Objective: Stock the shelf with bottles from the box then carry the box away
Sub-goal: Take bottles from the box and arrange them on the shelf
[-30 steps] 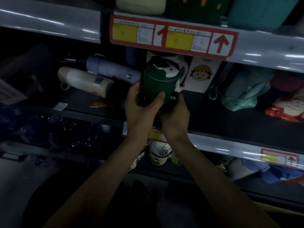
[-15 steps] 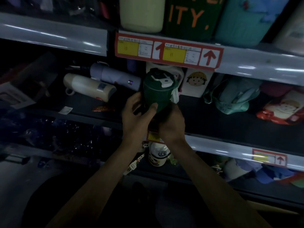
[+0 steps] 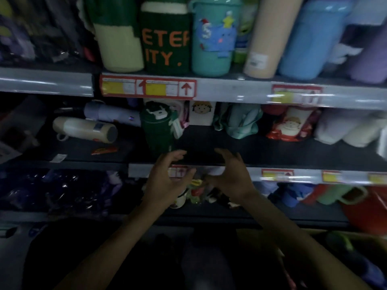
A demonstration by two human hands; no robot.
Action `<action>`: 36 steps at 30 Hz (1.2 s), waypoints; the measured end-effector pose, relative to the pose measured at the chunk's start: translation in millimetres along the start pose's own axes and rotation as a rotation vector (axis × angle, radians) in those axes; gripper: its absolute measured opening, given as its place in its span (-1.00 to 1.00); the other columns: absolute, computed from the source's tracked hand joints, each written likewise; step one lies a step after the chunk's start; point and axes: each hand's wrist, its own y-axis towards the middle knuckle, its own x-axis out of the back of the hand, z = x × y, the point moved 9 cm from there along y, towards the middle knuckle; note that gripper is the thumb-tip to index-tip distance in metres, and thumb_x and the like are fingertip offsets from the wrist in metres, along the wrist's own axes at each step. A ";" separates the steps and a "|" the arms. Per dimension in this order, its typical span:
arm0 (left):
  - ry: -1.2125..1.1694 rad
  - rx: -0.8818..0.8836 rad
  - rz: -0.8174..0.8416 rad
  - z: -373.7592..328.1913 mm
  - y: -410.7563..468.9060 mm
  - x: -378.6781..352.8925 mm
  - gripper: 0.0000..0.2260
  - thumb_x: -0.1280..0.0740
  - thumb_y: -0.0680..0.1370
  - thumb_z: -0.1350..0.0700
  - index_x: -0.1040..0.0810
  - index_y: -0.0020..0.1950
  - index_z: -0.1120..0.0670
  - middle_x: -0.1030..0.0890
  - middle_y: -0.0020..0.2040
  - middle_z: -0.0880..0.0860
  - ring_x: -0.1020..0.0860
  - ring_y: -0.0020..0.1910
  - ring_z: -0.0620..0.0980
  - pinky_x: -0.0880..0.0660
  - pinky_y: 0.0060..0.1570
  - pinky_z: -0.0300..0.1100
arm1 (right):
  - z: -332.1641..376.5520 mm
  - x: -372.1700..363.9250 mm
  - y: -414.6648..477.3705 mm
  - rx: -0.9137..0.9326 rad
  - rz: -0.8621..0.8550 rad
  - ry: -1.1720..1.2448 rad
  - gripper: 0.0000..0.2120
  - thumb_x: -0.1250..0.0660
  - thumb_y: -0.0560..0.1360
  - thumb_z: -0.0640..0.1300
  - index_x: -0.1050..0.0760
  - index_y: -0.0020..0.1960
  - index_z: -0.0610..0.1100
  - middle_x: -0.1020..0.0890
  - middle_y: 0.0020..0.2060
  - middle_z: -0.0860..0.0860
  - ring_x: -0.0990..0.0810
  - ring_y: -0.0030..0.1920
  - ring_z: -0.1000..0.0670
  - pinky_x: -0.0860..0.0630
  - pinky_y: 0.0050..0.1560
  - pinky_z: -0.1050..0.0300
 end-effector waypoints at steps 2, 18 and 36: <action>0.055 -0.055 0.113 -19.9 -4.7 -33.5 -0.59 -0.39 0.51 -0.20 -0.54 0.31 -0.12 -0.57 0.21 -0.20 -0.52 0.20 -0.25 -0.54 0.15 -0.16 | -28.3 26.0 -22.8 -0.034 -0.017 -0.040 -0.12 -0.53 0.26 0.25 -0.42 0.49 -0.06 -0.56 0.29 -0.04 -0.44 0.34 -0.09 -0.40 0.24 0.09; 0.240 -0.401 0.863 -115.5 -102.7 -305.3 -0.43 -0.27 0.49 -0.33 -0.39 0.47 -0.19 -0.37 0.41 -0.23 -0.38 0.36 -0.22 -0.45 0.26 -0.14 | -281.6 209.1 -243.5 -0.557 -0.060 -0.323 -0.17 -0.52 0.36 0.16 -0.30 0.54 -0.02 -0.44 0.33 -0.15 -0.48 0.32 -0.20 -0.42 0.24 0.10; 0.781 -0.868 1.056 -97.0 -233.6 -550.7 -0.14 -0.43 0.42 -0.23 -0.16 0.62 -0.02 -0.32 0.49 0.12 -0.40 0.38 0.19 -0.40 0.23 0.07 | -383.3 119.1 -376.3 -0.685 0.434 -0.475 -0.32 -0.40 0.55 -0.07 -0.18 0.57 -0.16 -0.34 0.48 -0.14 -0.51 0.35 -0.19 -0.52 0.18 -0.04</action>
